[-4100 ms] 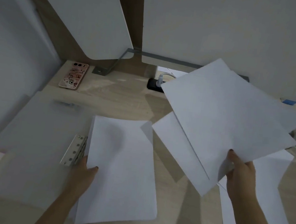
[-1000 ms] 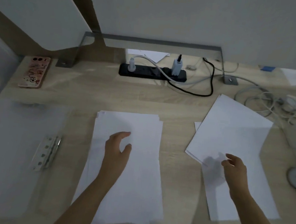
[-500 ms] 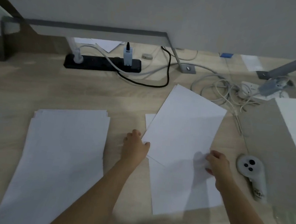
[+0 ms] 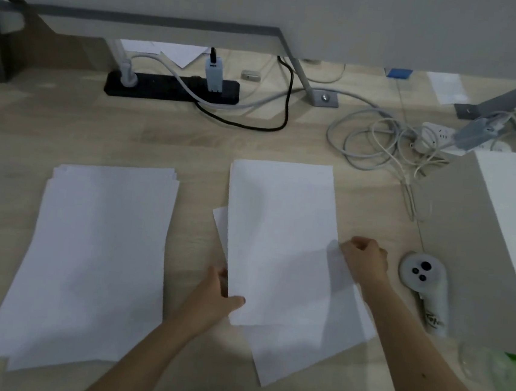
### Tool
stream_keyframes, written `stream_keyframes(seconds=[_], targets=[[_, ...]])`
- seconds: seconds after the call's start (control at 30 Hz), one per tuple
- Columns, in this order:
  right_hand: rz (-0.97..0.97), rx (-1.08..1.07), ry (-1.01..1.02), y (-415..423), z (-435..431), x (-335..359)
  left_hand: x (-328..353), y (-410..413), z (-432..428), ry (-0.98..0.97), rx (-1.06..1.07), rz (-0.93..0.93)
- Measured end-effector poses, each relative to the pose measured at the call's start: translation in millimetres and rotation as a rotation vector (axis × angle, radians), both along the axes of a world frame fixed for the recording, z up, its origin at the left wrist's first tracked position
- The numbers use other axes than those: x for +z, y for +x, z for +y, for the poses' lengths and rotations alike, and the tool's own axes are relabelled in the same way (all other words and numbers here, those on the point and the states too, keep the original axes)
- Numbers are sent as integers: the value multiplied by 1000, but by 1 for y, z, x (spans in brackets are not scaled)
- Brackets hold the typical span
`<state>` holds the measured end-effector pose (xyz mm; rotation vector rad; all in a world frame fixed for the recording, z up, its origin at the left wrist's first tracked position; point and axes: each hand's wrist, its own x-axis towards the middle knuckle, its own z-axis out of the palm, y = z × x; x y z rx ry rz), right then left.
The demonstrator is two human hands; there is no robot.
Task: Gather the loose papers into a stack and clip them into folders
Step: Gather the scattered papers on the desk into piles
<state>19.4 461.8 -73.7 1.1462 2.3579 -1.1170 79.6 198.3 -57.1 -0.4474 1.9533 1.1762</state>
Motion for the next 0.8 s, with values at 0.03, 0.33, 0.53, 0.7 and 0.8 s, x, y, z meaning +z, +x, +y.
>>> stream_keyframes(seconds=[0.03,0.33,0.53,0.7,0.8], targets=[[-1,13,-21,-1,-1,1,1,7,1,25,-63,-44],[-48,127,-232,8,-23,3,1,-5,-3,-187,242,172],[1,197,-316,17,-47,18,-2,-15,-13,16,539,53],[7,228,-341,19,-49,24,3,-26,-18,122,501,11],[68,193,-495,20,-51,38,16,-39,-11,171,519,142]])
